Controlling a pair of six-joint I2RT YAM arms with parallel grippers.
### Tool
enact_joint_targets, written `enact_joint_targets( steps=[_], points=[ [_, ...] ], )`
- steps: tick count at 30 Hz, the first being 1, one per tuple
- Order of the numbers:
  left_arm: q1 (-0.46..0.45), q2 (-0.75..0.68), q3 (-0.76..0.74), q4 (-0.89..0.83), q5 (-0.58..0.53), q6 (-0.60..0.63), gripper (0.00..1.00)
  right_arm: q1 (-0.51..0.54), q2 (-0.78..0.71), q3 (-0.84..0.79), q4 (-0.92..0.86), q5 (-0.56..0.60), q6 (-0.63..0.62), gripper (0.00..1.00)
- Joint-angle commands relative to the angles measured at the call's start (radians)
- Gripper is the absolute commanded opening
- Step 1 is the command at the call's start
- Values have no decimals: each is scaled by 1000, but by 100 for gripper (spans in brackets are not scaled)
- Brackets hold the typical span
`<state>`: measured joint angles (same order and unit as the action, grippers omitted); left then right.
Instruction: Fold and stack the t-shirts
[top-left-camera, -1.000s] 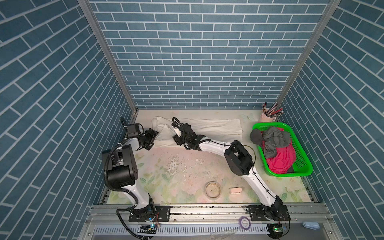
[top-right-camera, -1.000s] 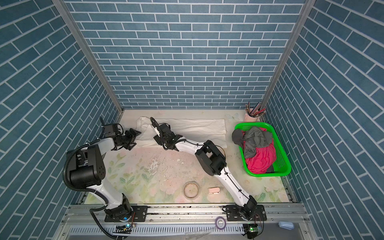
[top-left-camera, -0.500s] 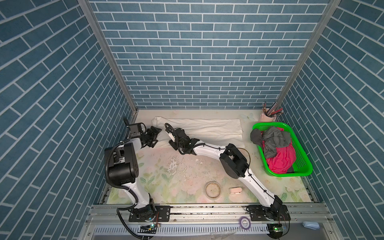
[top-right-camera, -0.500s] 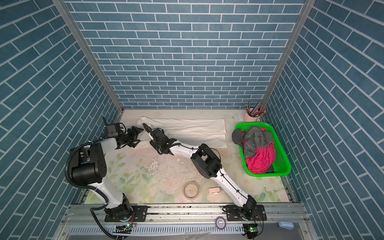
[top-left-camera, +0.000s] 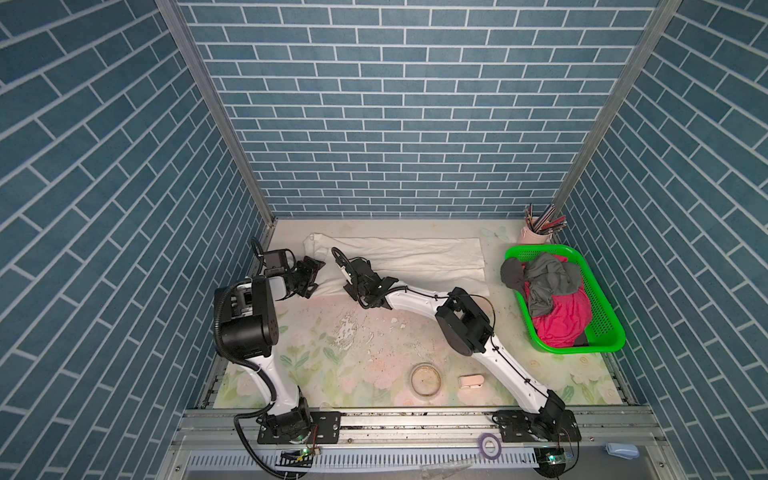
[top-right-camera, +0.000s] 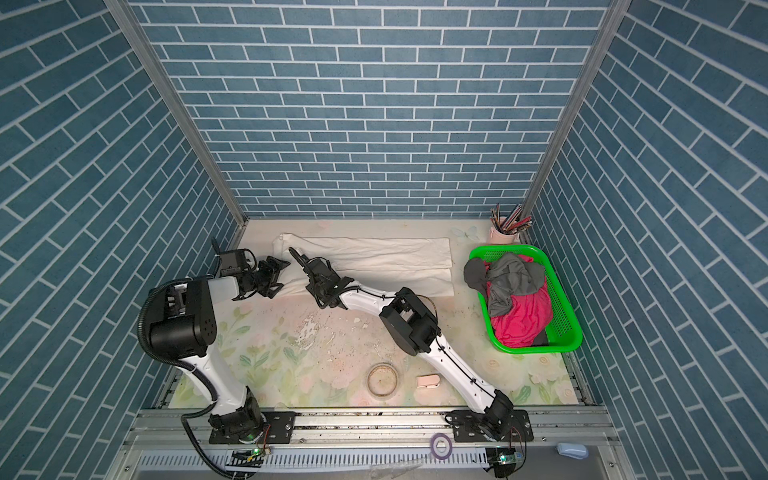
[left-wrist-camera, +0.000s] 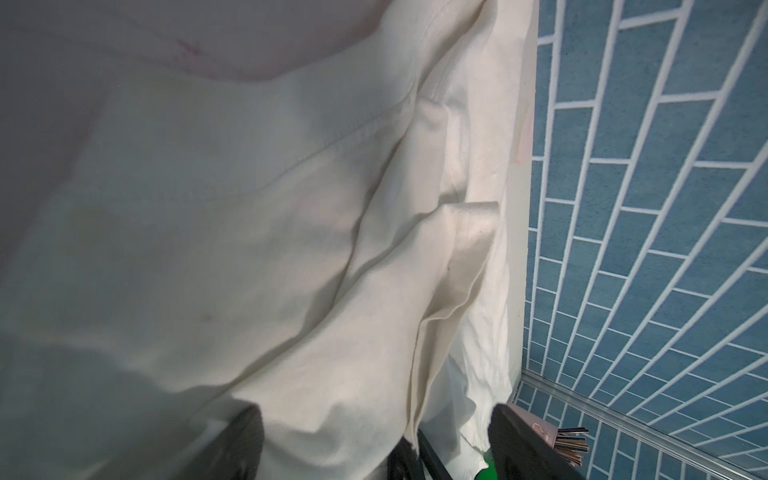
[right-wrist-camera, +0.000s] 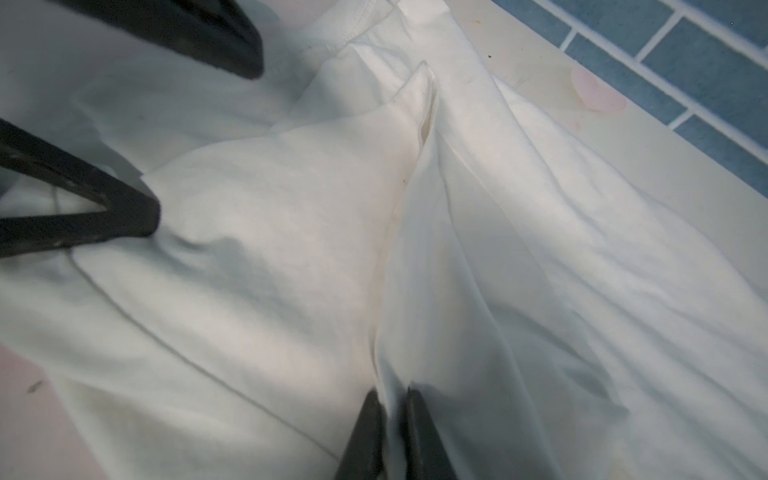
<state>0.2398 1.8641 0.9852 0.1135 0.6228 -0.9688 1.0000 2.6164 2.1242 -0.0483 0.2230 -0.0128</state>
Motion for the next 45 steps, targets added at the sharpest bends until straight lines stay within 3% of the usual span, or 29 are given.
enact_joint_targets(
  steps=[1,7,12,14,16,18,23,27,31,39,45],
  points=[
    [4,38,-1,-18,-41,22,87,-35,-14,42,-17,7,-3,10],
    [6,47,-2,-28,-49,36,87,-92,38,120,-60,-44,37,7],
    [5,53,-3,-32,-54,41,87,-155,99,250,-131,-137,148,27],
    [7,52,-5,-33,-53,43,87,-179,107,314,-186,-163,200,28],
    [8,49,-3,-38,-56,49,87,-190,65,274,-161,-177,225,31],
    [9,42,3,-40,-62,55,87,-191,10,215,-124,-182,240,43],
    [9,-23,68,-143,-125,129,87,-213,-106,180,-173,-216,307,55],
    [-1,-116,127,-233,-188,187,87,-231,-282,16,-168,-226,309,84],
    [-66,-203,198,-360,-294,266,87,-263,-495,-249,-167,-186,306,97],
    [-237,-306,73,-391,-325,275,87,-372,-808,-700,-294,-55,282,98],
    [-266,-362,-62,-378,-264,223,87,-472,-1007,-1027,-270,-66,363,98]
  ],
)
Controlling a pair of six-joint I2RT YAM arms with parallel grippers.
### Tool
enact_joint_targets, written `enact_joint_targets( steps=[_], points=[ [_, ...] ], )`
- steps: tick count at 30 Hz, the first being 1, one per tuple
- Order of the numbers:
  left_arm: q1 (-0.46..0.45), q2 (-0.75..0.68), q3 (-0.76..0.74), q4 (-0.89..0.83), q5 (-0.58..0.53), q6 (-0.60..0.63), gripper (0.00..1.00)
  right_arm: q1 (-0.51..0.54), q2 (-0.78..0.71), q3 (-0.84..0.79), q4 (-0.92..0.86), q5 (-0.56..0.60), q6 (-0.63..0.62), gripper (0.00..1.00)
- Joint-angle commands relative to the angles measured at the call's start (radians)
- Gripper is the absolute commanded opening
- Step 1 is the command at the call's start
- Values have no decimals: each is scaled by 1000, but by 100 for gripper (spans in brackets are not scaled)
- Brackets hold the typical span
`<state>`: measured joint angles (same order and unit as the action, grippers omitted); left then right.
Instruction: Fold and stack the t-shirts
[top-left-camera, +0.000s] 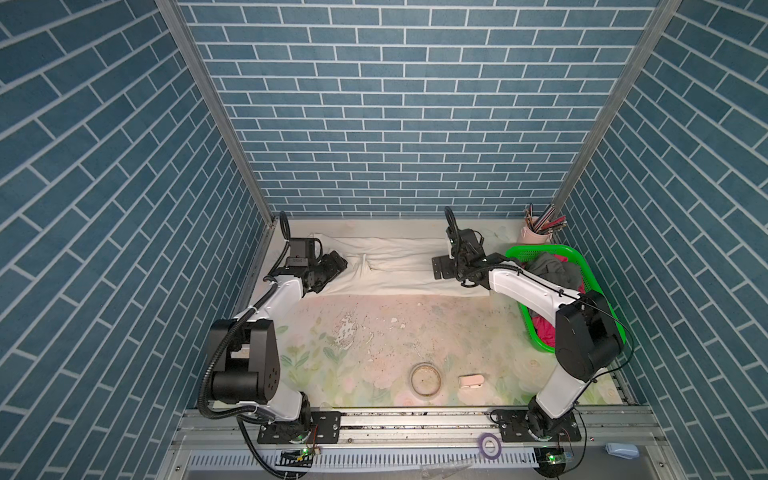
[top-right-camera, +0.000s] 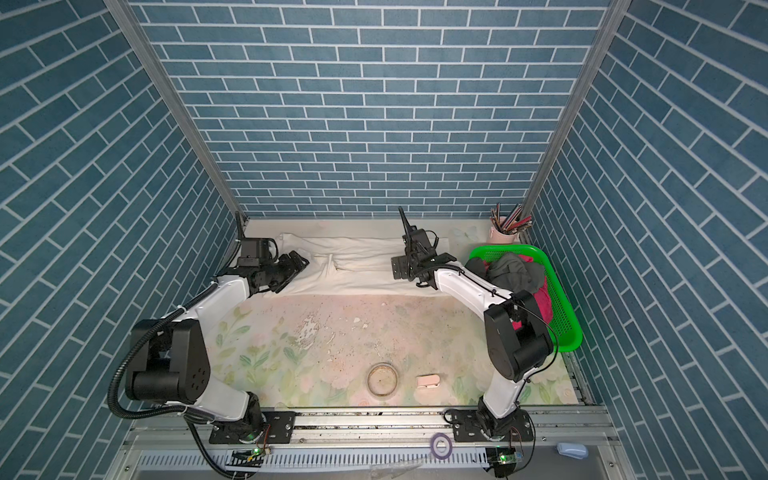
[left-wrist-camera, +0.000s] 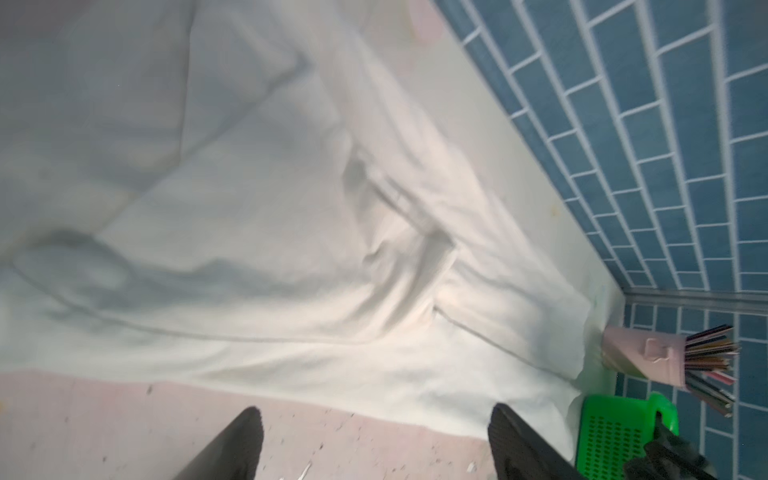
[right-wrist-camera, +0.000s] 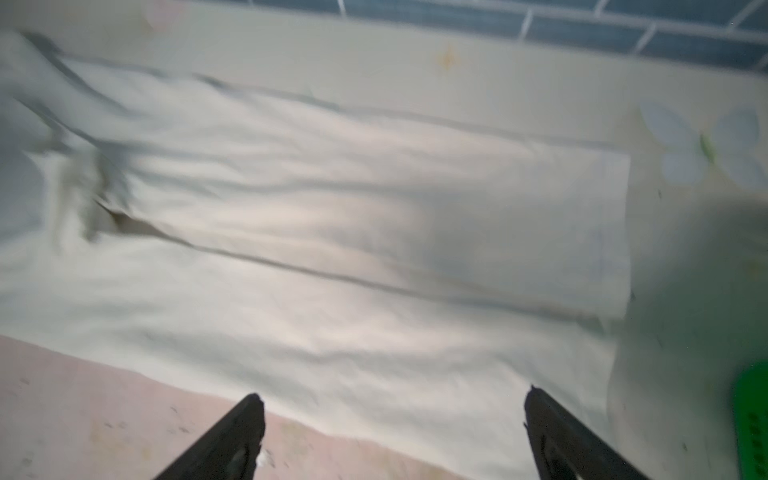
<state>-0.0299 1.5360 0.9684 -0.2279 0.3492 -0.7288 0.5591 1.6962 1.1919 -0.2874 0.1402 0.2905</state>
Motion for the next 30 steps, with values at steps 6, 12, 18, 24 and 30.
enact_joint_targets(
  steps=[6,12,18,24,30],
  points=[
    [57,-12,-60,-137,-67,-41,87,-149,-119,-245,-6,-42,122,98],
    [152,51,-82,-98,-10,-19,87,-202,-113,-287,26,-53,130,98],
    [211,84,-104,1,23,2,87,-253,-73,-317,113,-145,161,97],
    [253,158,-84,9,20,18,87,-271,-6,-318,191,-218,190,77],
    [282,161,-80,0,-27,38,87,-271,-3,-340,218,-231,194,40]
  ],
)
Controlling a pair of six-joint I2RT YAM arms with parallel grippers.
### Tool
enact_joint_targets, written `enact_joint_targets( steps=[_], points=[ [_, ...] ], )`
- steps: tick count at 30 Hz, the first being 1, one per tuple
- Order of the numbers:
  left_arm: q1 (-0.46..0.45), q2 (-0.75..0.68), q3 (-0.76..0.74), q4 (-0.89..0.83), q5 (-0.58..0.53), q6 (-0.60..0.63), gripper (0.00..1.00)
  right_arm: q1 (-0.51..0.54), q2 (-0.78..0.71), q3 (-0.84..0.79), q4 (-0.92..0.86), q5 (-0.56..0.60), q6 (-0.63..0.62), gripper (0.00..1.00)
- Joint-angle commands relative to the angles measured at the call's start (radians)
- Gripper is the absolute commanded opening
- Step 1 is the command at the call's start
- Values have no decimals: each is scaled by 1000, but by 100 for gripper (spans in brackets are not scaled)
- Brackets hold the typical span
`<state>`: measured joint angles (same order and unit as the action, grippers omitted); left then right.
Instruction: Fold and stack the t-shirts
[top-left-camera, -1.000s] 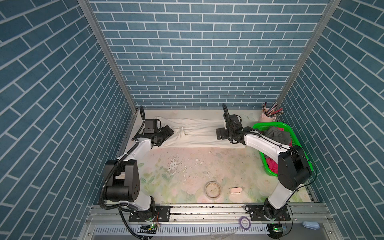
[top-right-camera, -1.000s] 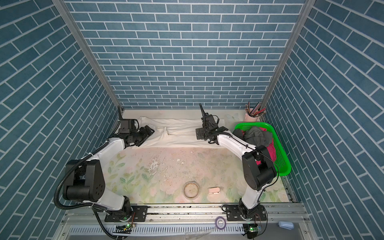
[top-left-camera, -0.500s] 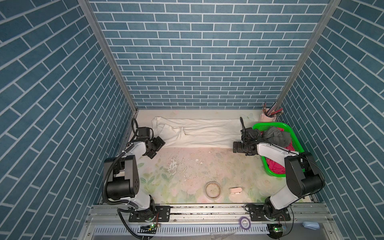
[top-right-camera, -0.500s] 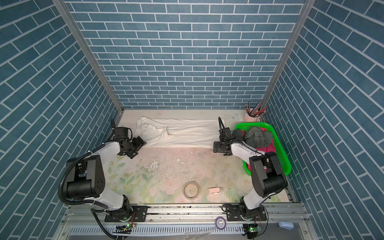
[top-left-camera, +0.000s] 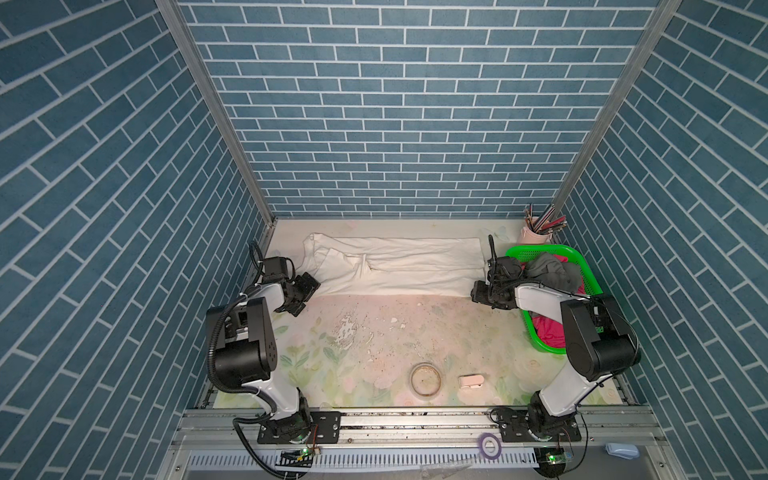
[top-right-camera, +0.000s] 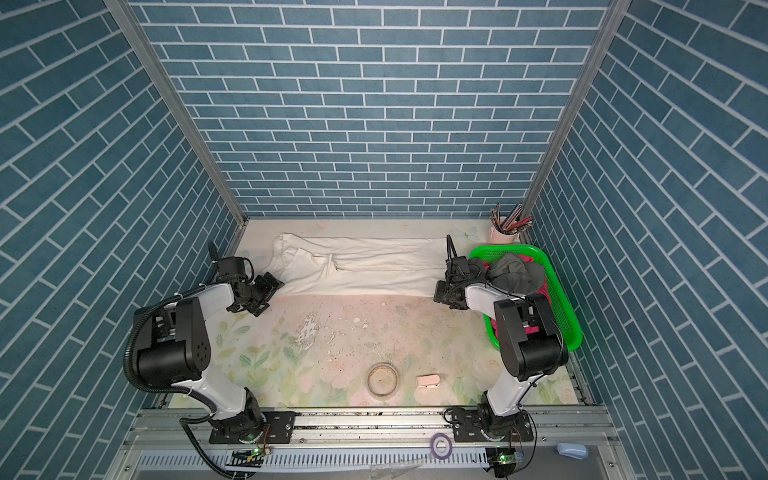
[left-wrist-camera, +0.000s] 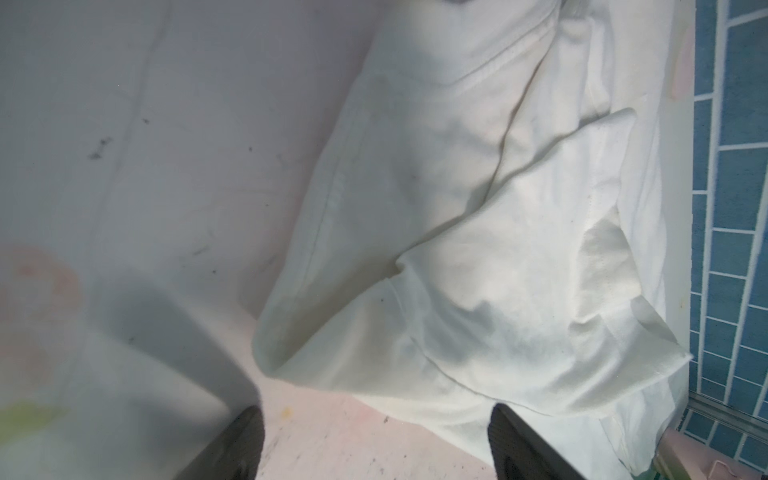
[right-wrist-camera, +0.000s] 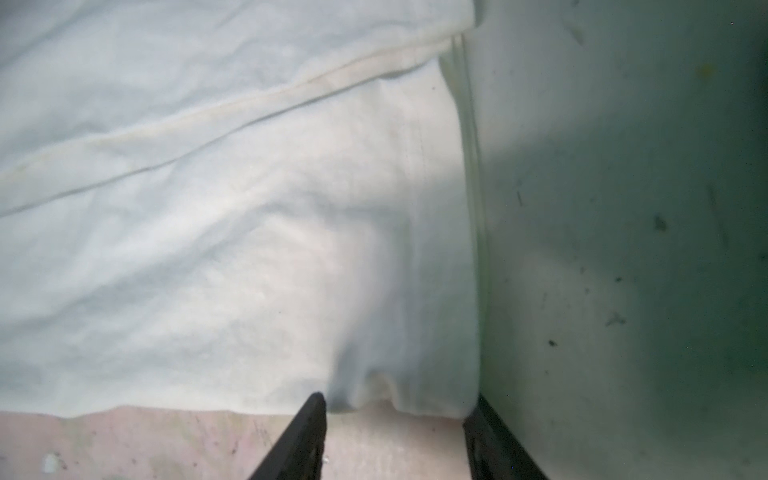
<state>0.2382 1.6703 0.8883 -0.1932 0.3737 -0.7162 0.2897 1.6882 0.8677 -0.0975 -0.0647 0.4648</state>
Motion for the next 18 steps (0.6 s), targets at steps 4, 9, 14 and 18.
enact_joint_targets(
  steps=[4,9,14,18],
  points=[
    [17,28,6,-51,-92,38,87,-2,-5,-28,34,-17,14,24],
    [26,42,18,-35,-104,50,76,-2,-23,-39,35,-7,2,15],
    [23,74,15,-3,-94,42,64,-1,-38,-45,35,2,-7,12],
    [10,94,15,26,-90,32,59,-1,-48,-47,41,-4,-12,11]
  ],
)
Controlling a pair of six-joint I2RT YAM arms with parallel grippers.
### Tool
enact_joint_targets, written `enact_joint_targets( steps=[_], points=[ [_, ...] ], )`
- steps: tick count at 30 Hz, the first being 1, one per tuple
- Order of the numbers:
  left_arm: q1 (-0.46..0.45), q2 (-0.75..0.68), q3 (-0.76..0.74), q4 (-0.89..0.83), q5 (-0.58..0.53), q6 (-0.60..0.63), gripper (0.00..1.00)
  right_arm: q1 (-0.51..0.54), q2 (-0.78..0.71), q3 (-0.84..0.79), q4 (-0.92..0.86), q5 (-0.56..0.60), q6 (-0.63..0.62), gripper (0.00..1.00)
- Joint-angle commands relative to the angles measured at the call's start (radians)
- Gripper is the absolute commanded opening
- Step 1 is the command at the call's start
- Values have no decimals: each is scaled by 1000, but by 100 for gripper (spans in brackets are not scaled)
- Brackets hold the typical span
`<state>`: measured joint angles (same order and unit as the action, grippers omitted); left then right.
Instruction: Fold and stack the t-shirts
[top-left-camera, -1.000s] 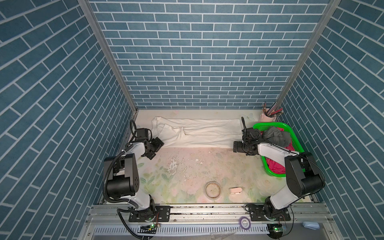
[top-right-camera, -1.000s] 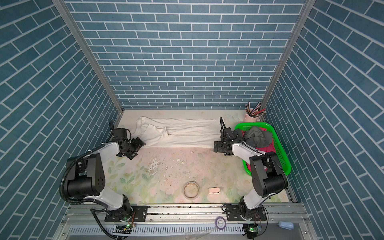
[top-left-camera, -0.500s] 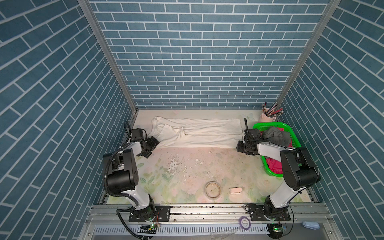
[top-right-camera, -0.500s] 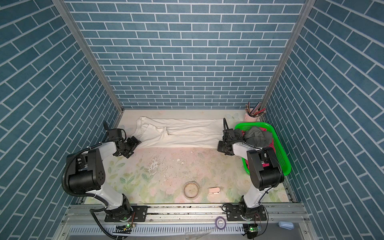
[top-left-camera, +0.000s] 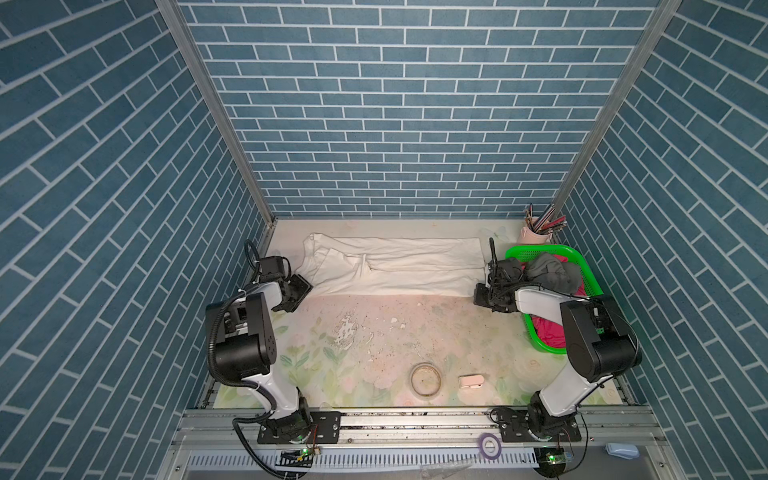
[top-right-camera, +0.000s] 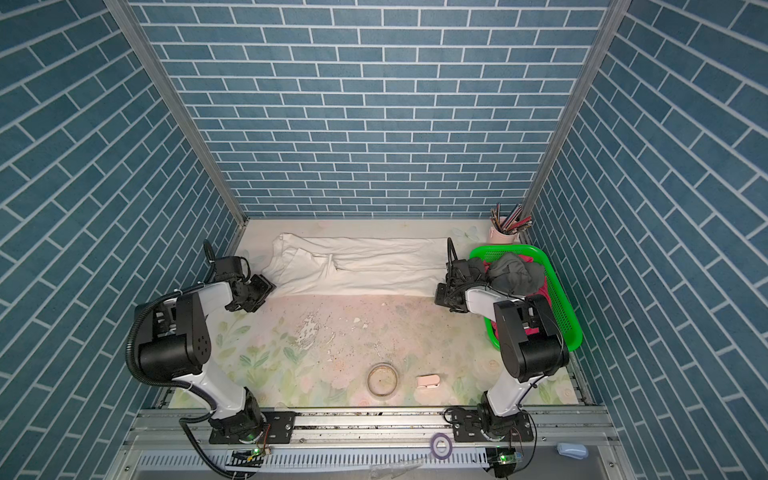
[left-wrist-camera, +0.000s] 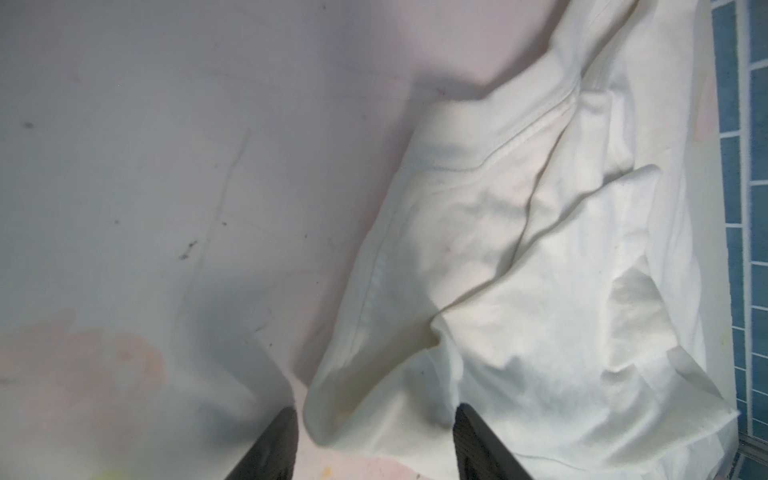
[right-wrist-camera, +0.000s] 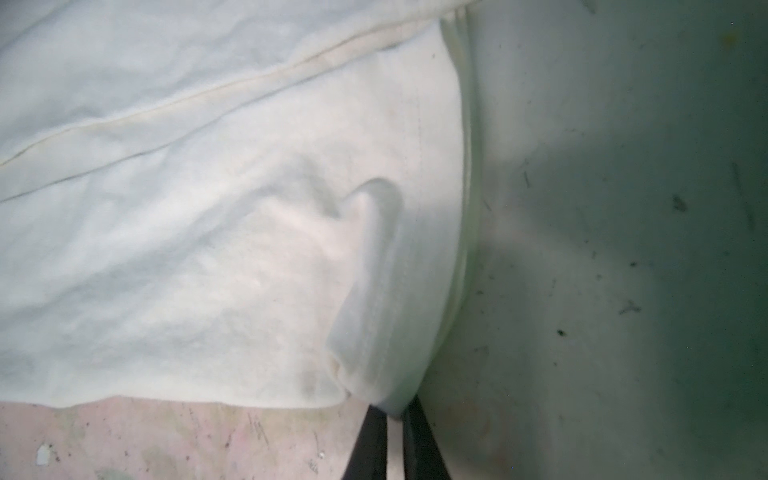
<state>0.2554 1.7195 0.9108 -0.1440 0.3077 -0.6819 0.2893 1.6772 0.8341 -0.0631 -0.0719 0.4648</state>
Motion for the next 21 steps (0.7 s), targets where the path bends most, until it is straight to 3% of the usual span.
enact_joint_targets(
  steps=[1,7,15,21],
  points=[
    [-10,50,-6,-14,-26,1,51,-1,-40,-13,6,1,-14,11],
    [-7,91,50,-8,-59,34,0,-1,-77,-28,2,-6,-15,7],
    [-1,186,221,-45,-90,52,0,17,-111,-72,-27,-15,-20,0],
    [2,310,401,-83,-113,63,0,140,-151,-134,-83,28,30,0]
  ],
)
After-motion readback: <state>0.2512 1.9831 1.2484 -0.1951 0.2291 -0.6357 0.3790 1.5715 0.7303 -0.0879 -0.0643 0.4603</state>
